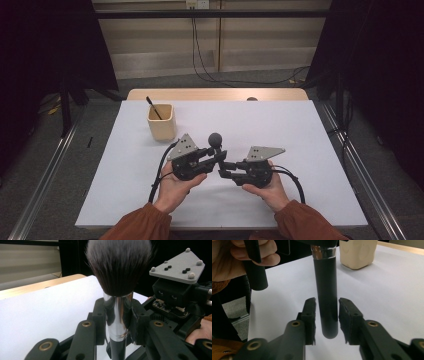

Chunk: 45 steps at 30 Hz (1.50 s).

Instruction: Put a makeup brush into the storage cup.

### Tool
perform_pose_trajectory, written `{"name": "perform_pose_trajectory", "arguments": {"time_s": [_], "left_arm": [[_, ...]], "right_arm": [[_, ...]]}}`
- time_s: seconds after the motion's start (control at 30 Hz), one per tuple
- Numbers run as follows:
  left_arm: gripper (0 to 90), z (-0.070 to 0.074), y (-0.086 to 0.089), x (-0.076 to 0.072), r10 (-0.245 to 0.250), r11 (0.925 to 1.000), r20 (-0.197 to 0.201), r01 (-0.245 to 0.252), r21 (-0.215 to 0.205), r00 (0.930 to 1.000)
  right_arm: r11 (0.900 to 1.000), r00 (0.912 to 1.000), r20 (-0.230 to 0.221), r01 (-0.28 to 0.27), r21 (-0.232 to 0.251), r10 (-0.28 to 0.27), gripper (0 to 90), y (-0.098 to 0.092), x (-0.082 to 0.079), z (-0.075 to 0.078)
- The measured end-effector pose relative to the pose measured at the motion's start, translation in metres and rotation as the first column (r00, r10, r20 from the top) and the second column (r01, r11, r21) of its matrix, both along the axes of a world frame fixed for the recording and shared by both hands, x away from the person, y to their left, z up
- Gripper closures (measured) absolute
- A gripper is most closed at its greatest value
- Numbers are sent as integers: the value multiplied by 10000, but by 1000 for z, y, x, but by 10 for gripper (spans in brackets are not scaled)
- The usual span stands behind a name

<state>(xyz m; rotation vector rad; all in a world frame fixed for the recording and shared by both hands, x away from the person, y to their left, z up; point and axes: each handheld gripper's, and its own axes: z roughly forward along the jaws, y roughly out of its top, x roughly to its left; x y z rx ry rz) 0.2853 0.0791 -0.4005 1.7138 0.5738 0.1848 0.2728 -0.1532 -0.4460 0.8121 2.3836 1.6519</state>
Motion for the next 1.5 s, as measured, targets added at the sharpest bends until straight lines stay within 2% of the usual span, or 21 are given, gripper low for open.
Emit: {"name": "perform_pose_trajectory", "arguments": {"time_s": [0.13,0.27,0.43,0.53,0.6,0.73,0.97,1.07,1.23,1.33,1.5], "left_arm": [[704,1,2,-1,73,9999,-101,-75,-150,9999],[704,3,2,-1,116,9999,-35,-117,-112,9999],[704,2,2,-1,141,9999,-51,-142,-71,9999],[704,2,3,0,174,9998,-101,-175,-35,9998],[704,2,4,0,177,9998,-102,-177,11,9998],[704,4,5,-1,124,9999,-85,-124,-13,9999],[704,5,12,1,239,9996,-95,-238,140,9997],[704,5,16,2,363,9993,-186,-361,68,9992],[704,5,24,4,522,9986,-237,-519,139,9984],[704,6,30,6,696,9975,-229,-692,160,9973],[704,8,43,7,927,9954,-197,-922,259,9955]], "right_arm": [[9999,9999,12,106,29,-106,547,-1,0,0],[9991,9992,-7,397,116,-397,419,-2,1,2],[9988,9990,-73,439,206,-438,298,-3,1,3],[9976,9980,-77,633,291,-631,188,-3,2,4],[9962,9963,-83,856,163,-855,105,-4,3,4],[9940,9942,58,1070,227,-1071,17,-6,3,4],[9857,9855,384,1640,395,-1655,14,-12,2,7],[9739,9743,386,2193,575,-2217,30,-15,3,8],[9666,9657,693,2452,739,-2503,25,-19,2,7],[9587,9557,806,2793,543,-2830,23,-23,2,7],[9465,9434,909,3119,831,-3189,16,-31,2,7]]}}
